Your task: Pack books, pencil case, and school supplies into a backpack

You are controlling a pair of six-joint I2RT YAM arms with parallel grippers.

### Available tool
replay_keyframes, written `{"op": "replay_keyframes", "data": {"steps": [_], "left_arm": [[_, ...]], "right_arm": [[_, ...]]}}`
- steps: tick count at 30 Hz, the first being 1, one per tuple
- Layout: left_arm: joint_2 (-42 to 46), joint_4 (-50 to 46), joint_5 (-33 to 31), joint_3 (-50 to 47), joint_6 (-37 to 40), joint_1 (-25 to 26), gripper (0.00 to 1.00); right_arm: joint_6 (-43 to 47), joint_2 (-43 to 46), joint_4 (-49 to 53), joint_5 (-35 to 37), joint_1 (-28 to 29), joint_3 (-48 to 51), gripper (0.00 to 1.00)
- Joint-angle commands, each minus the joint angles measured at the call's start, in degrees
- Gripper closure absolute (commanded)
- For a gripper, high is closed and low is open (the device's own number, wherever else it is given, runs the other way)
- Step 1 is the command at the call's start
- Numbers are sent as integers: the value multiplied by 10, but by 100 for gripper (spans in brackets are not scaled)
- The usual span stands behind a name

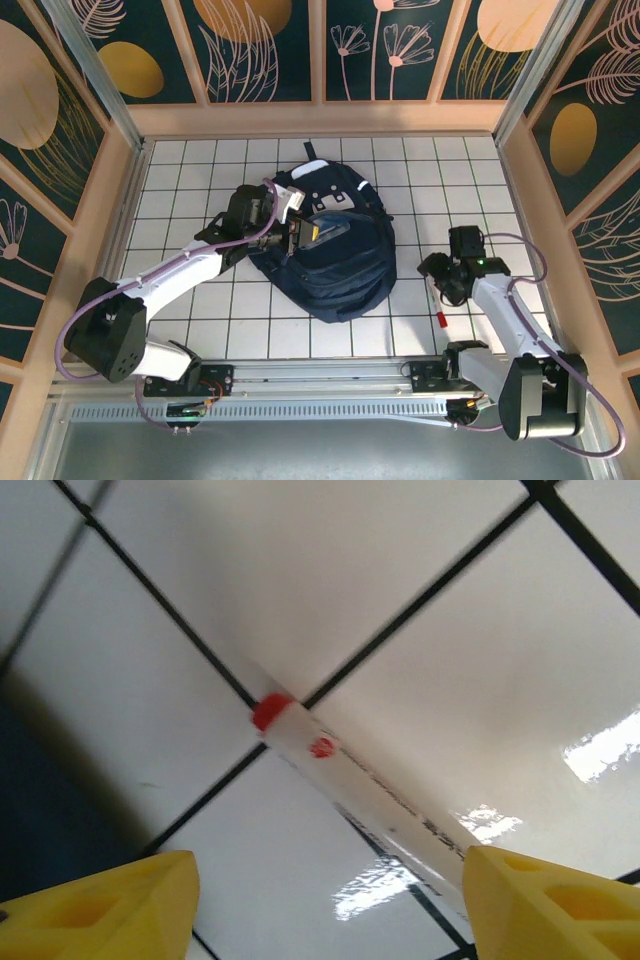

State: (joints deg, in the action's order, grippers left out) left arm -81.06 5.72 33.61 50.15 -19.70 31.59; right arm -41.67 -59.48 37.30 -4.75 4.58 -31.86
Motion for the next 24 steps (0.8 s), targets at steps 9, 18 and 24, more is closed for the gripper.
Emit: {"op": "replay_keyframes", "data": {"steps": [9,18,24], "left_arm": [[9,22,9,16,18,1,94],[13,22,9,10,18,1,94],[19,21,6,12,17,1,94]], "right_arm": [[-27,-82,-43,-36,1,50,46],[-39,-57,-36,-25,3,32,86],[-83,-3,8,-109,11,-25,89]]}}
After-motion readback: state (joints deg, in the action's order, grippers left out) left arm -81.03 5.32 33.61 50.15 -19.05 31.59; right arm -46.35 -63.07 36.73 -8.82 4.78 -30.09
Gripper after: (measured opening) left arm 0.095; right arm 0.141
